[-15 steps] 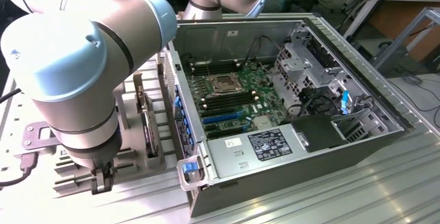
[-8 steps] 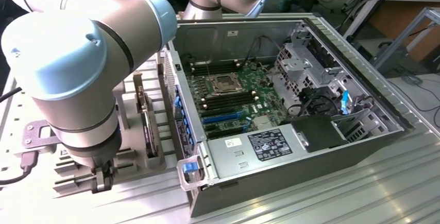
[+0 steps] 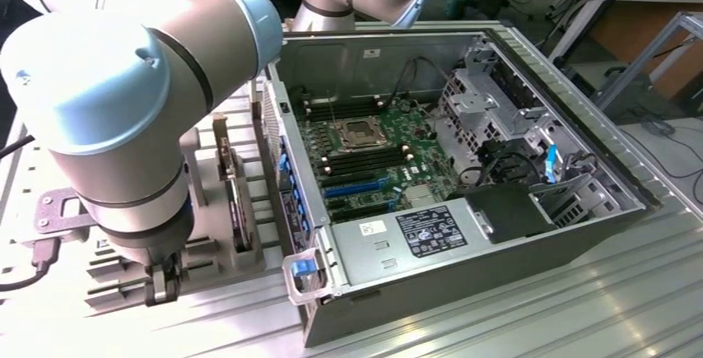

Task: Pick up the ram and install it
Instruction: 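Pick up the ram and move it above insertion slot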

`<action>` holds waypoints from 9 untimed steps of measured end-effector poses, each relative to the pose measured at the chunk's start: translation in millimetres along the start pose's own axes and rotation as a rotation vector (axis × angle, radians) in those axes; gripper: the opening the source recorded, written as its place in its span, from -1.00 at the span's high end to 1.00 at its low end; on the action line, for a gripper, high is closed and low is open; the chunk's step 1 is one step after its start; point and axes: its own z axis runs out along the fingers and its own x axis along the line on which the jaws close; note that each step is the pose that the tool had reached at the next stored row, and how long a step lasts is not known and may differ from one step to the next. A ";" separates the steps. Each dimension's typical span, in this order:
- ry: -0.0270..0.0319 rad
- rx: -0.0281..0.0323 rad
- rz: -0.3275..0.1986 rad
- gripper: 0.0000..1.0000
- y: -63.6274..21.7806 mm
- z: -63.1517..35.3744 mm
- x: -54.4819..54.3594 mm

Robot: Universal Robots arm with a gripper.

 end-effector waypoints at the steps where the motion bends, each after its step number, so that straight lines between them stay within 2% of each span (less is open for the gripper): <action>1: 0.0001 -0.0001 0.000 0.58 0.0 0.5 0.1; 4: -0.0003 0.0003 0.000 0.58 0.0 1.7 0.0; 5: -0.0001 0.0003 0.000 0.58 -0.1 4.8 0.1; 9: 0.0001 0.0001 0.000 0.58 -0.1 5.1 0.2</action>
